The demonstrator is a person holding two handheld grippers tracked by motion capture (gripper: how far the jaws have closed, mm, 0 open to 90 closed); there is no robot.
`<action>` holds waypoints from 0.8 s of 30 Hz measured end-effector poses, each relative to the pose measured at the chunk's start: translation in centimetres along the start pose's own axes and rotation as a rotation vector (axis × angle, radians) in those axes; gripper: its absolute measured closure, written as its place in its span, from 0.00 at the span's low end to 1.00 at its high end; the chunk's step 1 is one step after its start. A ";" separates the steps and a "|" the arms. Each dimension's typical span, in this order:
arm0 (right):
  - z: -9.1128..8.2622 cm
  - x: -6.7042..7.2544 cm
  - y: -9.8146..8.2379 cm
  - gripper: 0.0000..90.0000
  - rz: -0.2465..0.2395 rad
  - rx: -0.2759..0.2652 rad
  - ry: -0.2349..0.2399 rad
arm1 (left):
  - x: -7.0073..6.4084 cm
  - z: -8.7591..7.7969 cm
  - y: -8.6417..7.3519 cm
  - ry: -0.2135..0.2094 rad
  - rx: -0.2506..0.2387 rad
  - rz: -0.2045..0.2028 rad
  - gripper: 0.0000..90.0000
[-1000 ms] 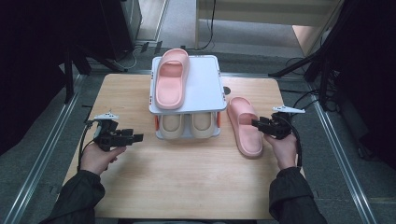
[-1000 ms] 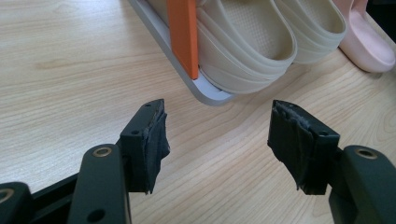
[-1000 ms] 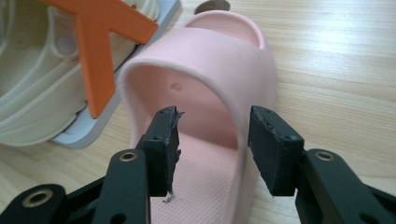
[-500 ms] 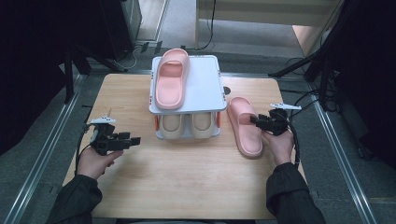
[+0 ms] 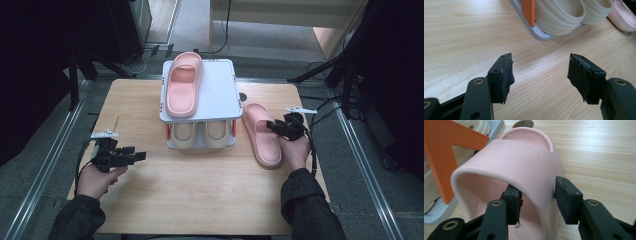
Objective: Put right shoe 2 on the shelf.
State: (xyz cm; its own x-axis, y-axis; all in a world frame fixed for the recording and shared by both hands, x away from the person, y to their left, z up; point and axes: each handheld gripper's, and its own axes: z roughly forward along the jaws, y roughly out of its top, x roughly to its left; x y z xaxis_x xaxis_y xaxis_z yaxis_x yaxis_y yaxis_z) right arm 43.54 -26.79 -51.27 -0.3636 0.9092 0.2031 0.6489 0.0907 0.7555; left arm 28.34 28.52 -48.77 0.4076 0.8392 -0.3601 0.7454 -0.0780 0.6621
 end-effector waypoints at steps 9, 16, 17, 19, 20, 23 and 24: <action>0.0 -0.6 0.1 0.77 0.036 -0.005 -0.021 | 0.4 -0.5 -0.1 0.014 -0.028 -0.020 0.41; -0.7 -1.3 0.2 0.88 0.100 0.015 -0.008 | 0.3 -0.5 -0.1 0.011 -0.028 -0.017 0.41; -0.7 -1.3 0.3 0.89 0.080 0.013 -0.013 | 0.3 -0.5 -0.1 0.010 -0.025 -0.018 0.41; -0.8 -1.0 0.4 0.89 0.090 0.035 -0.036 | 0.3 -0.5 -0.1 0.011 -0.022 -0.018 0.41; -0.8 -0.9 0.6 0.90 0.101 0.048 -0.040 | 0.3 -0.5 -0.1 0.012 -0.022 -0.019 0.41; -1.0 -0.7 0.8 0.90 0.124 0.068 -0.022 | 0.3 -0.5 -0.1 0.011 -0.024 -0.023 0.41; -1.0 -0.6 0.8 0.90 0.122 0.068 -0.021 | 0.3 -0.5 -0.1 0.009 -0.026 -0.025 0.41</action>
State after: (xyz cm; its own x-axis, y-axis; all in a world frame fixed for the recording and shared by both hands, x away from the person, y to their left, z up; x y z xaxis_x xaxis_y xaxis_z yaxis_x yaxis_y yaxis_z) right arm 43.59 -27.67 -50.12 -0.2656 0.9233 0.2775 0.7314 0.0054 0.6819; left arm 28.07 29.05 -48.63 0.3844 0.8456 -0.3705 0.7409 -0.0431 0.6703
